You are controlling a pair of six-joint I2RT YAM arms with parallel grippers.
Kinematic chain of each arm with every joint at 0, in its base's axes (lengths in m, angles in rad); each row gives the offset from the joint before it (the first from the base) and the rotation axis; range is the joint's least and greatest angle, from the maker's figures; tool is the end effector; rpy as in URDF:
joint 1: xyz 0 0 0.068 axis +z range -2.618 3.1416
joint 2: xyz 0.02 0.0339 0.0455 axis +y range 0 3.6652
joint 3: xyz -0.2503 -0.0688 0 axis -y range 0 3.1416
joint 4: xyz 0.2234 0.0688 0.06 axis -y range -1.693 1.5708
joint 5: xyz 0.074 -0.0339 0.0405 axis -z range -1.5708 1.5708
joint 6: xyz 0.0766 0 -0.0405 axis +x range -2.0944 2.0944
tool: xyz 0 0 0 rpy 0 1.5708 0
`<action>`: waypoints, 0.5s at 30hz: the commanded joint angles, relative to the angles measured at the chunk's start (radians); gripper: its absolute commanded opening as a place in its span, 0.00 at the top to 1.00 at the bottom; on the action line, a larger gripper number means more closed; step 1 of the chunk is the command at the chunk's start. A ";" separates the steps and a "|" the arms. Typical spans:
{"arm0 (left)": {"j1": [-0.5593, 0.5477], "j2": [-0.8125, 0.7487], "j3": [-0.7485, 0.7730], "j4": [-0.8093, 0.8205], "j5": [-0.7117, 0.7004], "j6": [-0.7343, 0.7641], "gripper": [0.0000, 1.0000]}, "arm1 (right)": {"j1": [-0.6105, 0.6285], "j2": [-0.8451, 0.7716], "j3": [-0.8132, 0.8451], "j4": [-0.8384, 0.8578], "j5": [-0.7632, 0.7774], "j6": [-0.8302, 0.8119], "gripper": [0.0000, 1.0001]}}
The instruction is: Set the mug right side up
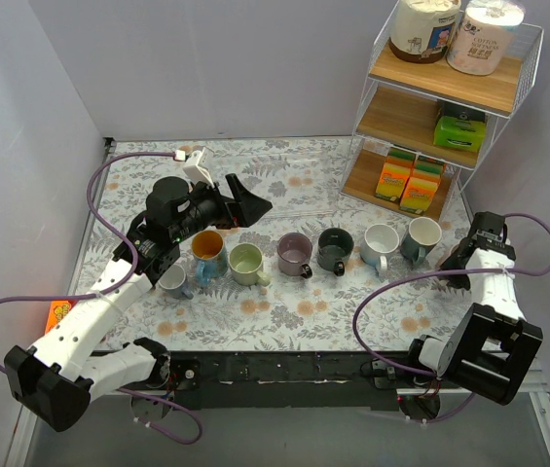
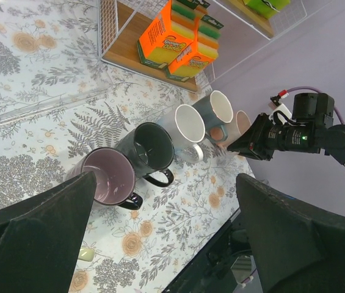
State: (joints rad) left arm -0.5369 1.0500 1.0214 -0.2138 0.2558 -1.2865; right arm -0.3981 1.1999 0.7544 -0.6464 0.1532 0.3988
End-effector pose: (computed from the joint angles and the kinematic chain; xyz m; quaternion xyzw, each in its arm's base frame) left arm 0.2172 -0.1518 0.3487 -0.2127 0.7555 -0.5448 0.2950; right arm 0.2035 -0.0983 0.1718 0.3925 0.8857 -0.0743 0.2365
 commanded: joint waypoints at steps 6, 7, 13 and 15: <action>0.000 -0.019 0.020 -0.009 0.010 0.001 0.02 | -0.002 -0.019 0.043 0.060 -0.035 -0.048 0.59; 0.000 -0.019 0.020 -0.009 0.010 0.001 0.02 | -0.002 -0.026 0.045 0.060 -0.044 -0.051 0.56; 0.000 -0.007 0.032 -0.018 0.028 0.010 0.02 | -0.002 -0.066 0.109 0.004 -0.086 -0.051 0.36; -0.001 0.024 0.049 -0.062 0.037 0.016 0.02 | -0.002 -0.089 0.143 -0.051 -0.095 -0.051 0.12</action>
State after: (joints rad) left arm -0.5369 1.0519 1.0218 -0.2184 0.2668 -1.2892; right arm -0.3985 1.1652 0.7986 -0.6418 0.0910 0.3630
